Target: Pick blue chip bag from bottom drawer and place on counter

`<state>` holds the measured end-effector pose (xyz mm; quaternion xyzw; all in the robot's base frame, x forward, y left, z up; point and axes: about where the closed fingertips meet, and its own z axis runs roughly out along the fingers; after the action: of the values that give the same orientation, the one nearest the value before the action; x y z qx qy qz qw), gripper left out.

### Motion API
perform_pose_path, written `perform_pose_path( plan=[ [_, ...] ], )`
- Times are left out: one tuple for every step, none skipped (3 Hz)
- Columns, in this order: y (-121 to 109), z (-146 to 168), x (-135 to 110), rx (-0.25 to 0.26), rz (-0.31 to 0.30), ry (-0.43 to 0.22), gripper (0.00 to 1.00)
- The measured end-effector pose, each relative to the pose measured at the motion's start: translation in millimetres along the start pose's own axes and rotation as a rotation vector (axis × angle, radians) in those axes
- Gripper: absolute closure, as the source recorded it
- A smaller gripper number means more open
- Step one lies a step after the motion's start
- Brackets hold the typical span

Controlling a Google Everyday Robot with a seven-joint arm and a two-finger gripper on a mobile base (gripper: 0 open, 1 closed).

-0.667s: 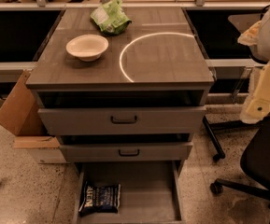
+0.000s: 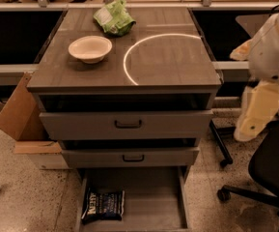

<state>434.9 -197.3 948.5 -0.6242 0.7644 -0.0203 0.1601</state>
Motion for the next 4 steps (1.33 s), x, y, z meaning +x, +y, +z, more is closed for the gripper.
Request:
perform_pose_path(
  plan=[
    [32.7, 62.7, -24.0, -0.073, -0.062, -0.062, 0.00],
    [32.3, 61.5, -24.1, -0.071, -0.061, -0.062, 0.00],
    [40.8, 92.8, -24.3, -0.081, -0.052, -0.040, 0.00],
    [76.0, 178.9, -26.7, -0.135, -0.055, -0.103, 0.00]
  ],
)
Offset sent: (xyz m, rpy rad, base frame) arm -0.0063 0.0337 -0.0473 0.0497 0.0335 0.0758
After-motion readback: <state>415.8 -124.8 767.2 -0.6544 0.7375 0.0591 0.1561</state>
